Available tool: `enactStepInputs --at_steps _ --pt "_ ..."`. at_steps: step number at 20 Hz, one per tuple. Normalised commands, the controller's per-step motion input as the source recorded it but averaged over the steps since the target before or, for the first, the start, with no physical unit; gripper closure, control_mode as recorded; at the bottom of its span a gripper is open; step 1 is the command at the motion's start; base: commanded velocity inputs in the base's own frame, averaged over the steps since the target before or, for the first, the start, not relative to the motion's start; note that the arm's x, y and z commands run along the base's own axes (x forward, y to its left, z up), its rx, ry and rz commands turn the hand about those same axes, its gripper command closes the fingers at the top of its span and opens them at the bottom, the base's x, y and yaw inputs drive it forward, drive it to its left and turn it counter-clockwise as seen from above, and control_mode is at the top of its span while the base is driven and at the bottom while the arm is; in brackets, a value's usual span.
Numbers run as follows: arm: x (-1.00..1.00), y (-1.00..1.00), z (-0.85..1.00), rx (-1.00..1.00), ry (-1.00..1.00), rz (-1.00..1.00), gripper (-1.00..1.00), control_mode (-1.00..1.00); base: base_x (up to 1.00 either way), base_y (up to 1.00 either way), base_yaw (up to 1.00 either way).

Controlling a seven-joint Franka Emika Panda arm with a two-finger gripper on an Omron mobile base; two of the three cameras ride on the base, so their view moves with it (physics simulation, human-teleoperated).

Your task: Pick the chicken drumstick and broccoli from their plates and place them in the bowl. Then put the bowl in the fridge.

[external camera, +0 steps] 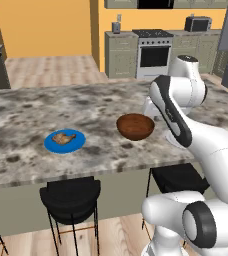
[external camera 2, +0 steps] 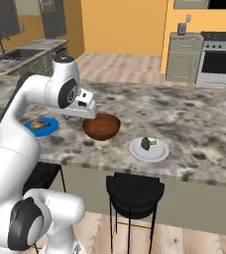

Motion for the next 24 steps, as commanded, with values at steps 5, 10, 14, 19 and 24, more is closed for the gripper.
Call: enactStepInputs --at_steps 5,10,14,19,24 --pt "-0.06 -0.08 -0.04 0.01 0.0 0.0 -1.0 -1.0 0.0 0.0 0.0" --pt "-0.08 -0.37 -0.1 0.03 -0.1 0.03 -1.0 -1.0 0.0 0.0 0.0" --pt "-0.12 -0.4 -0.2 0.0 -0.13 0.02 -1.0 -1.0 0.0 0.0 0.0" --pt "-0.11 -0.34 -0.31 -0.03 0.03 -0.16 -1.0 -1.0 0.0 0.0 0.0" --pt "0.01 -0.51 -0.21 -0.06 0.05 0.04 -1.0 -1.0 0.0 0.0 0.0"
